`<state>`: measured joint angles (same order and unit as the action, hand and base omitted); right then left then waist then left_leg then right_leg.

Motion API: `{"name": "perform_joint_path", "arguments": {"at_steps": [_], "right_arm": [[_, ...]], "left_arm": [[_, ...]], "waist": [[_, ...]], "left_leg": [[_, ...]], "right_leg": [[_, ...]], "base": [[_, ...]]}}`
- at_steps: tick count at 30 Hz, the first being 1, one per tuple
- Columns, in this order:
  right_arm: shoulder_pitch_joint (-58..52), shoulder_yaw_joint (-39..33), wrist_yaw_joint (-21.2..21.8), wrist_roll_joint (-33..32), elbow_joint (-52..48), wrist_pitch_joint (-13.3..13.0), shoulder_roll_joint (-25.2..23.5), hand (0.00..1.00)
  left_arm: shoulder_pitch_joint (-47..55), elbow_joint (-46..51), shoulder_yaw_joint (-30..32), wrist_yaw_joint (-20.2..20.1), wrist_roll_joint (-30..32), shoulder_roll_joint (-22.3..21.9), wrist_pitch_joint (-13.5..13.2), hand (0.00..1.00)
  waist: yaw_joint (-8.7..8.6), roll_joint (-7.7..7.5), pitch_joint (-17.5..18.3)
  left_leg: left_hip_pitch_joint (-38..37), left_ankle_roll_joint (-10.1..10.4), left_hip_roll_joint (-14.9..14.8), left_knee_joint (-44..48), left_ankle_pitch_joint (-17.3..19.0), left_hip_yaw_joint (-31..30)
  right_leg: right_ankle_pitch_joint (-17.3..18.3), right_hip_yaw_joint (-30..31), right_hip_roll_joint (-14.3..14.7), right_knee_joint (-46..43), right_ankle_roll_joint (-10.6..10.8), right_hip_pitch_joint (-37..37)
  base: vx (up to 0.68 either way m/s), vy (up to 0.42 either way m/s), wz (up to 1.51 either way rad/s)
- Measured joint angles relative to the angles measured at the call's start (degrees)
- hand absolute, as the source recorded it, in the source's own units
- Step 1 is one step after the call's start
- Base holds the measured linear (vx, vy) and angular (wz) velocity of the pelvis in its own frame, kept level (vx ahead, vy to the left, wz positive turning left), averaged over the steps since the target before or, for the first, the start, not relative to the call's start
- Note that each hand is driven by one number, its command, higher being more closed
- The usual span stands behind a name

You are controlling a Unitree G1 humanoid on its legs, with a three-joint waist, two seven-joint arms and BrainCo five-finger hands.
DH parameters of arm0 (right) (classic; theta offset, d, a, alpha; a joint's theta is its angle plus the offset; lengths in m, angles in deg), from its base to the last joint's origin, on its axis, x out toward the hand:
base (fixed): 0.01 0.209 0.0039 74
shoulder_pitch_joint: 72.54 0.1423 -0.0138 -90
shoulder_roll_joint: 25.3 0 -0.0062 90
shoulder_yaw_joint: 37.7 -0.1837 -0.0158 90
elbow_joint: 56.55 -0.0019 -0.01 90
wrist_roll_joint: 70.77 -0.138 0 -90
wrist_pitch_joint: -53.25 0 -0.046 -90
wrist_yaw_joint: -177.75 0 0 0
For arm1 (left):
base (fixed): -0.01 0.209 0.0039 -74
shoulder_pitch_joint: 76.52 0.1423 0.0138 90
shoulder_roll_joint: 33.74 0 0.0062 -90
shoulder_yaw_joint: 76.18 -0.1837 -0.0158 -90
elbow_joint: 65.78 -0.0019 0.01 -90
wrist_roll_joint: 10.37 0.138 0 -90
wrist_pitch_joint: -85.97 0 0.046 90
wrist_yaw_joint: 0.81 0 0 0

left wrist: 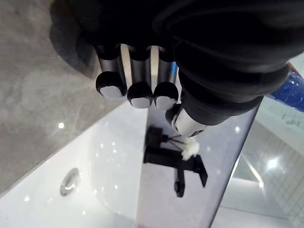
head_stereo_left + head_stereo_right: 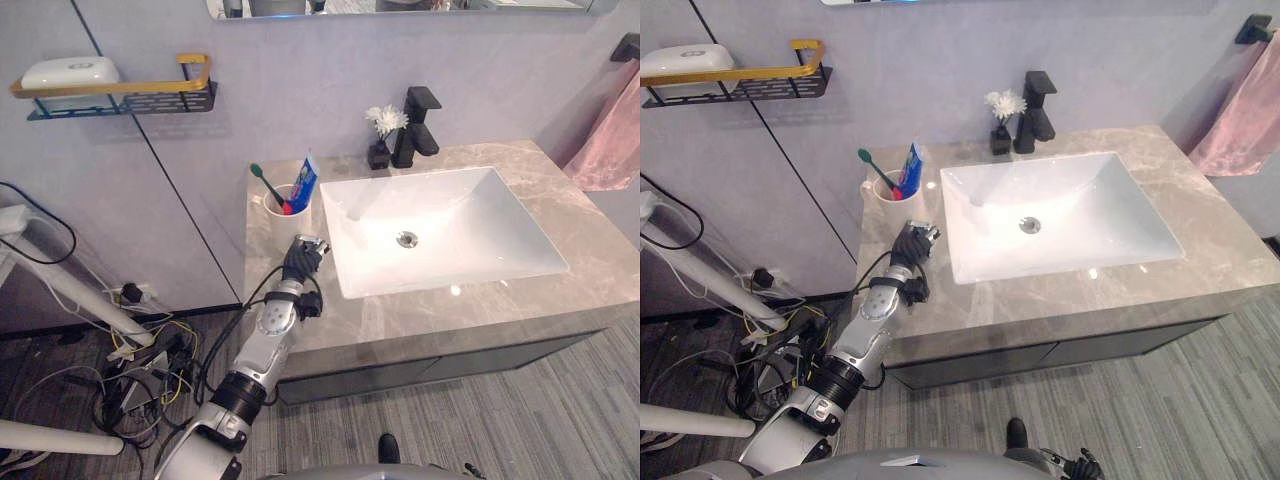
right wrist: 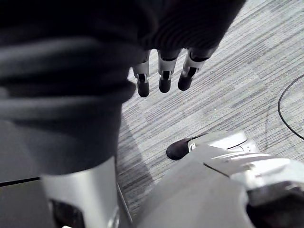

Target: Organize washtable

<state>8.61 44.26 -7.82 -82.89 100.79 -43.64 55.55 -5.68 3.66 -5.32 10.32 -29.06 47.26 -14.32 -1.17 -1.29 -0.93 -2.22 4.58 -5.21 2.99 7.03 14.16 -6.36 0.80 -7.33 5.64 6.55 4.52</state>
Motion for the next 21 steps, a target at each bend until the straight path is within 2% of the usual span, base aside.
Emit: {"name": "perform_joint_path", "arguments": {"at_steps": [18, 21], "right_arm": [[-0.25, -1.32, 0.61, 0.43, -2.15, -0.06, -0.21, 0.00], [-0.14, -1.39, 0.64, 0.43, -2.38, -0.09, -0.40, 0.00]], "left_arm": [[-5.87, -3.12, 4.57, 2.75, 1.29, 0.09, -0.41, 1.00], [-6.97, -4.21, 6.64, 3.67, 1.68, 0.36, -0.75, 1.00]], "waist": [[-0.43, 0.25, -1.53], [-1.40, 0.24, -1.61]], "left_leg": [[1.32, 0.02, 0.06, -0.49, 0.01, 1.46], [1.43, 0.03, 0.04, -0.44, 0.01, 1.54]], "right_leg": [[-0.22, 1.71, 0.23, -0.12, 0.19, 2.48], [-0.26, 1.87, 0.29, -0.33, 0.19, 2.63]], "base": [[0.00, 0.002, -0.04], [0.00, 0.001, -0.01]]}}
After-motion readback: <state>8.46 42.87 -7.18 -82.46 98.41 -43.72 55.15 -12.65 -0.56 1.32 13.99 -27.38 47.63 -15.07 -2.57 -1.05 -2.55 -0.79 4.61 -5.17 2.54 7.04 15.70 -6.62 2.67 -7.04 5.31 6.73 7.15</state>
